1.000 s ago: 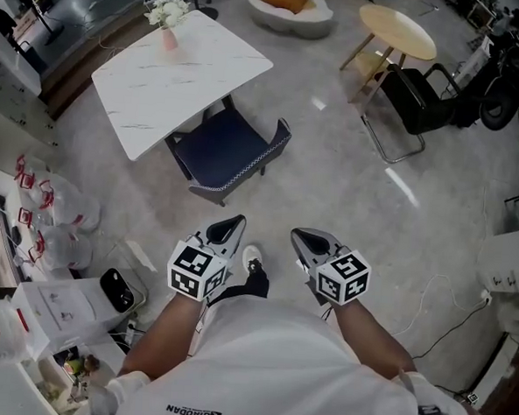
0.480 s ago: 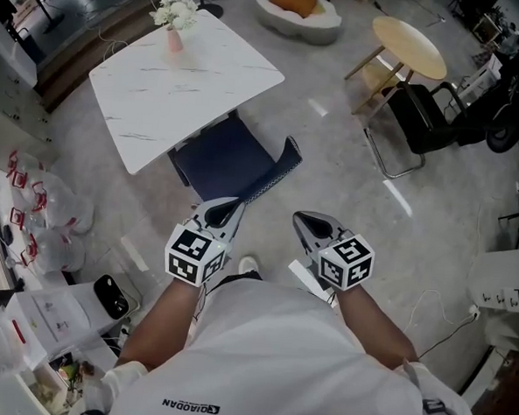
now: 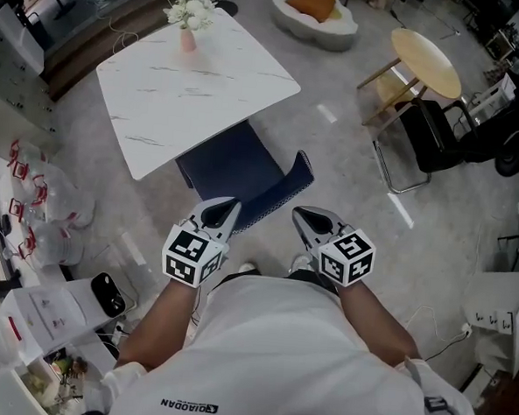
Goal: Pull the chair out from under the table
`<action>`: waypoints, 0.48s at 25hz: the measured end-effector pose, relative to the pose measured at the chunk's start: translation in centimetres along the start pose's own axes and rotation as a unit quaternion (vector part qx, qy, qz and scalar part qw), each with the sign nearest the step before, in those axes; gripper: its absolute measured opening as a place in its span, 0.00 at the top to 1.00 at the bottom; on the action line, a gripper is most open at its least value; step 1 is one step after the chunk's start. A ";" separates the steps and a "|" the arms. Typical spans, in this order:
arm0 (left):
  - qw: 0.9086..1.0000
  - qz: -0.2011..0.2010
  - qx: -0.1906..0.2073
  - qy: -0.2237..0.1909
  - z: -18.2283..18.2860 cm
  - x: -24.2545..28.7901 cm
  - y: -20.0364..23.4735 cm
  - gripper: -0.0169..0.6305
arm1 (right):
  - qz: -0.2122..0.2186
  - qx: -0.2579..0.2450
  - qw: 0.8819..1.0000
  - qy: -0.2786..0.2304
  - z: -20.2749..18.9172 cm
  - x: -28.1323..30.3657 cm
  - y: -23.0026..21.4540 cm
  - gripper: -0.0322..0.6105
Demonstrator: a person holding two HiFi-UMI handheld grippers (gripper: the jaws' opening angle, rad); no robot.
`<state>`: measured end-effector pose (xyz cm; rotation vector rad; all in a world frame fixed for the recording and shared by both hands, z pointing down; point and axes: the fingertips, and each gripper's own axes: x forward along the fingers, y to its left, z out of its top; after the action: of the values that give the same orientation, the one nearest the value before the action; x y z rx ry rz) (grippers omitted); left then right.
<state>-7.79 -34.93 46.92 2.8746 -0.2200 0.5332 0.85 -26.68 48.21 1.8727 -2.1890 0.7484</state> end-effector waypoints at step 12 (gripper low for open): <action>0.994 0.109 -0.030 -0.011 1.5 2.8 2.5 0.97 | 0.111 -0.055 0.992 0.028 4.1 5.0 -4.7 0.94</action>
<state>-5.16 -38.04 47.03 2.8159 -0.5474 0.5220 5.18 -33.38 48.09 1.5560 -2.3767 0.6909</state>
